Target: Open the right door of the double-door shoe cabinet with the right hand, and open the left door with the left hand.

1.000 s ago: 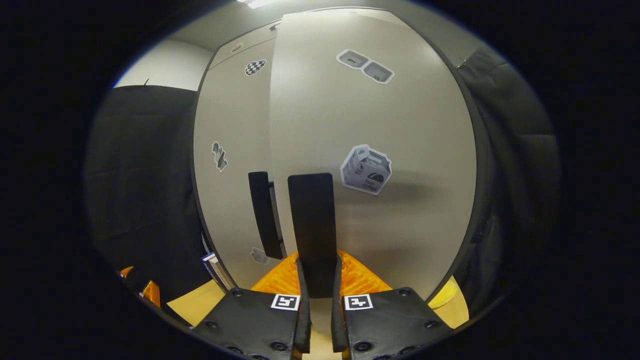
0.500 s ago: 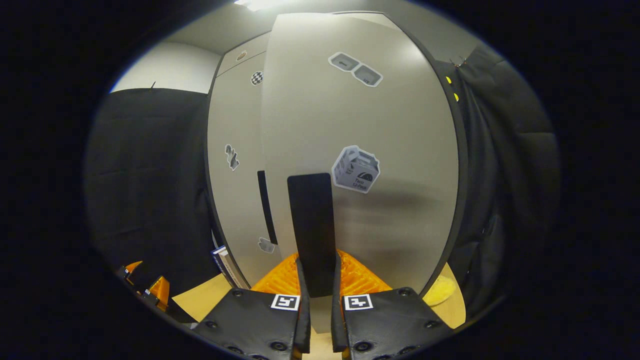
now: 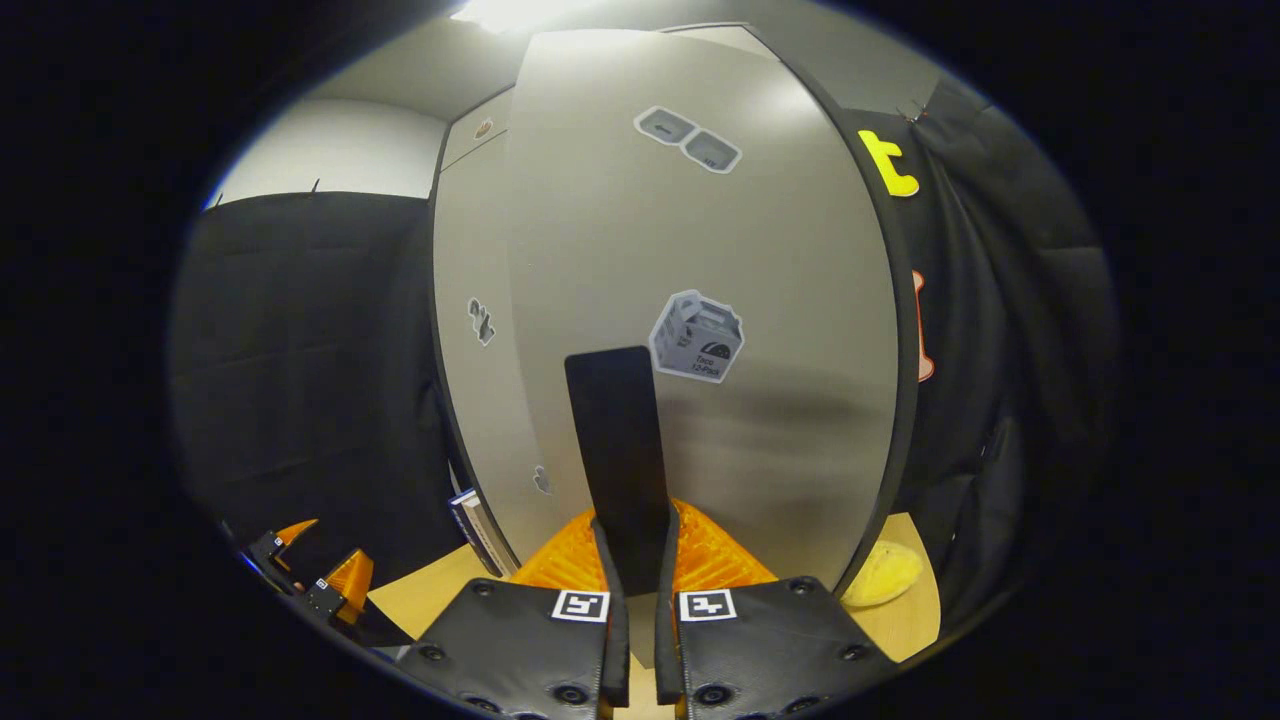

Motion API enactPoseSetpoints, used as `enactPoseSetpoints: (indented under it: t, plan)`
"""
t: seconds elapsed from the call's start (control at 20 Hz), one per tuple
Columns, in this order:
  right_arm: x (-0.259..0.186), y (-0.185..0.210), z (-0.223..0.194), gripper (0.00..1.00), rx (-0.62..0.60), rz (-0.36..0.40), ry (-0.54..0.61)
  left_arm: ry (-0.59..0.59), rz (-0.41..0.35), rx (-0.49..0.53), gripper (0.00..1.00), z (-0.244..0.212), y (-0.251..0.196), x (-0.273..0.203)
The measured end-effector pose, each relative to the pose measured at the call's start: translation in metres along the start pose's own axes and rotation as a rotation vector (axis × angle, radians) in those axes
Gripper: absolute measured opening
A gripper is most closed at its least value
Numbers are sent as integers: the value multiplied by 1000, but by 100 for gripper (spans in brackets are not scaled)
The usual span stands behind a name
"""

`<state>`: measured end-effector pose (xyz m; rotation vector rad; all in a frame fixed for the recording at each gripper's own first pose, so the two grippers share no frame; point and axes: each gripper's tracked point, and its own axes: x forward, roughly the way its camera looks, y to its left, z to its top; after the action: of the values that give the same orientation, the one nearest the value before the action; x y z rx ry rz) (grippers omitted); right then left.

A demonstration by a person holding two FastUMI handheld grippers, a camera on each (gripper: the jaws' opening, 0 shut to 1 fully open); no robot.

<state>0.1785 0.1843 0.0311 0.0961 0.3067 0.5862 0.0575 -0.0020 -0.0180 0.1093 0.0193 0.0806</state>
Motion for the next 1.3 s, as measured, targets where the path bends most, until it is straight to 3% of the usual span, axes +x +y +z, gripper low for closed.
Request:
enactPoseSetpoints:
  t: [0.1,0.15,0.4,0.5,0.85,1.0,1.3]
  plan:
    - [1,-1,0,8,-6,9,0,0,-4,-2,93,1,-6,-1]
    - [-1,-1,0,11,-9,11,2,1,-8,-6,94,2,-10,1]
    - [-8,-8,2,8,3,24,9,-5,-37,-9,94,7,-33,2]
    - [-8,-10,1,14,-3,20,8,-8,-56,-13,94,11,-46,1]
    - [-18,-18,1,11,10,4,1,-13,-94,-28,94,15,-69,-6]
    - [-18,-21,1,14,-6,-9,-1,-10,-102,-41,94,16,-77,-10]
    - [-23,-32,2,11,-2,-72,-12,-12,-114,-33,93,18,-83,-16]
